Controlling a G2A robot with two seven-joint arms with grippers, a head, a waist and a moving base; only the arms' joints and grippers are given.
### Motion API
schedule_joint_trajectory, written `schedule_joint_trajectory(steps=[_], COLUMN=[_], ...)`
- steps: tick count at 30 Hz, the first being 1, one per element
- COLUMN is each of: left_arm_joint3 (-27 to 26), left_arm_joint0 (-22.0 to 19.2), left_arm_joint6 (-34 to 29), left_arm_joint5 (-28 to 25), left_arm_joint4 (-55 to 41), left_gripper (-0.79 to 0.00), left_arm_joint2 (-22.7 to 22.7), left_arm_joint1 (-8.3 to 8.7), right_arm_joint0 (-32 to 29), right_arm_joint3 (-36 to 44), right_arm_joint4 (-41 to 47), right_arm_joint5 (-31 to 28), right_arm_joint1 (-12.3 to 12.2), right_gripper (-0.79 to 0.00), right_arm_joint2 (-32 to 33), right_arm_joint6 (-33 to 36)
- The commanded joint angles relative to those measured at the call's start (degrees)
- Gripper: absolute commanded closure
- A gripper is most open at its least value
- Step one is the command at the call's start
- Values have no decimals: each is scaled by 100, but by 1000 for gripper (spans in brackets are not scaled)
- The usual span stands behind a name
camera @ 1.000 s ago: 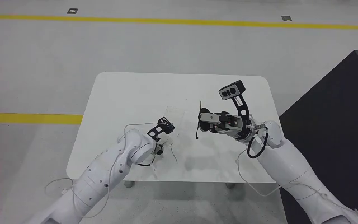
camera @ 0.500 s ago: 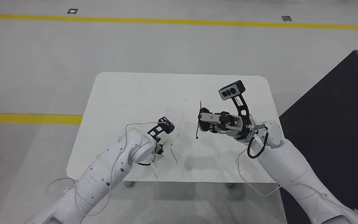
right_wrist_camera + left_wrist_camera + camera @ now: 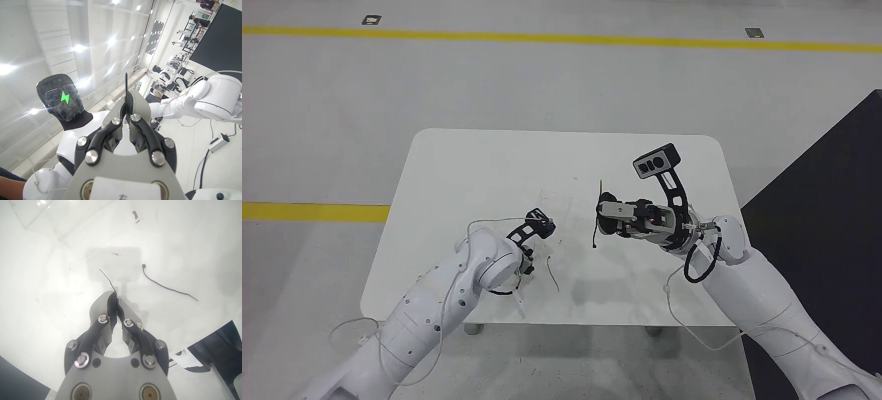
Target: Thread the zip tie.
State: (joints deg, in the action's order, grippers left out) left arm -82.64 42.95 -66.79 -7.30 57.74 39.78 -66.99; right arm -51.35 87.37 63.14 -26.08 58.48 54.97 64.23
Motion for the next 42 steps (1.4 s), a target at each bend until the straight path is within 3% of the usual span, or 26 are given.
schedule_joint_trajectory(steps=[1, 7, 17, 21, 31, 33, 37, 39, 42], left_arm_joint3=[-97, -547, -1579, -1744, -1722, -1633, -1029, -691, -290], left_arm_joint0=[44, 349, 1479, 1750, 1787, 1754, 1373, 1249, 1085], left_arm_joint6=[18, 42, 820, 1287, 1282, 865, -1100, -1876, -2121], left_arm_joint5=[-20, -61, -477, -806, -819, -891, -1088, -920, -814], left_arm_joint4=[-15, 17, -132, -322, -363, -975, -3264, -4045, -5011], left_gripper=[0, 0, 0, 0, 0, 0, 0, 0, 0], left_arm_joint2=[106, 670, 2067, 2271, 2253, 2317, 2836, 3038, 3087], left_arm_joint1=[22, 188, 557, 600, 599, 597, 676, 721, 838], right_arm_joint0=[0, 0, 0, 0, 0, 0, 0, 0, 0], right_arm_joint3=[0, 0, 0, 0, 0, 0, 0, 0, 0], right_arm_joint4=[0, 0, 0, 0, 0, 0, 0, 0, 0], right_arm_joint5=[0, 0, 0, 0, 0, 0, 0, 0, 0], right_arm_joint1=[0, 0, 0, 0, 0, 0, 0, 0, 0], right_gripper=[0, 0, 0, 0, 0, 0, 0, 0, 0], right_arm_joint2=[0, 0, 0, 0, 0, 0, 0, 0, 0], right_arm_joint6=[0, 0, 0, 0, 0, 0, 0, 0, 0])
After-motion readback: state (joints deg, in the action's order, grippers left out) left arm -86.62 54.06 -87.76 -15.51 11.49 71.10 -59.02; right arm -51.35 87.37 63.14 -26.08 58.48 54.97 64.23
